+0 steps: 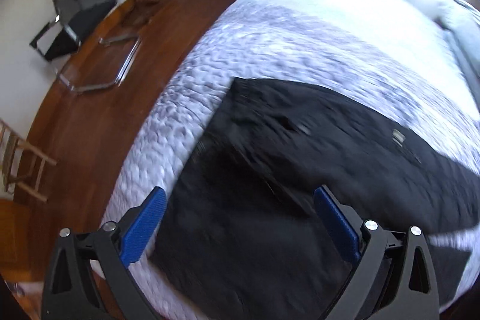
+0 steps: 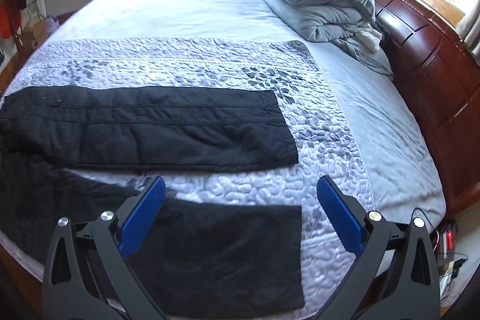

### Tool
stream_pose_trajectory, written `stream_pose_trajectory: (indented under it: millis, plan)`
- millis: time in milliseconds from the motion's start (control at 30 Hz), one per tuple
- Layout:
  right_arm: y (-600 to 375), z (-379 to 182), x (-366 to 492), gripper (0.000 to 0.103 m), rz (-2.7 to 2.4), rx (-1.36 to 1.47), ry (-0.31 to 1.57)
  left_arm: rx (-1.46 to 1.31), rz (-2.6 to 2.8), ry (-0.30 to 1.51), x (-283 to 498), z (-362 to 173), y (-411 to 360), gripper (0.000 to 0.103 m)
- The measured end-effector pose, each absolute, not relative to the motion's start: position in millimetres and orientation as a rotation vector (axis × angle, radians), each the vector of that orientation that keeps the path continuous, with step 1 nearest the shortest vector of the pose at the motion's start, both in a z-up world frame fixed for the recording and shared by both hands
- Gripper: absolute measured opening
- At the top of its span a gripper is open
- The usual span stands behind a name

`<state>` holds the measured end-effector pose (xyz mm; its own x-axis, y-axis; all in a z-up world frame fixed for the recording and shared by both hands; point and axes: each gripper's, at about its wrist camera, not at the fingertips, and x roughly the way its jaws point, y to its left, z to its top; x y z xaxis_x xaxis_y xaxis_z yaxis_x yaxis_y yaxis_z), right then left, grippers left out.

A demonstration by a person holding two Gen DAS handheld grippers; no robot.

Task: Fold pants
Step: 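Grasp the waistband with the left gripper while the right gripper grasps a leg hem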

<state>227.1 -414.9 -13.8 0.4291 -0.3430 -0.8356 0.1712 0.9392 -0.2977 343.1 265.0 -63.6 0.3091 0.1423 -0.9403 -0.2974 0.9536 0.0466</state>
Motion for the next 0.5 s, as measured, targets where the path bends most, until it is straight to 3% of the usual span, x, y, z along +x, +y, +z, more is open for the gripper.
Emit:
stream_pose_trajectory:
  millis: [200, 500]
  plan:
    - [-441, -49, 272, 0.101, -0.318, -0.192, 1.128, -0.356, 0.344, 1.313, 413, -122, 312, 0.099]
    - [-465, -98, 299, 0.101, -0.346, -0.144, 1.192, -0.467, 0.332, 1.381, 462, -185, 315, 0.099]
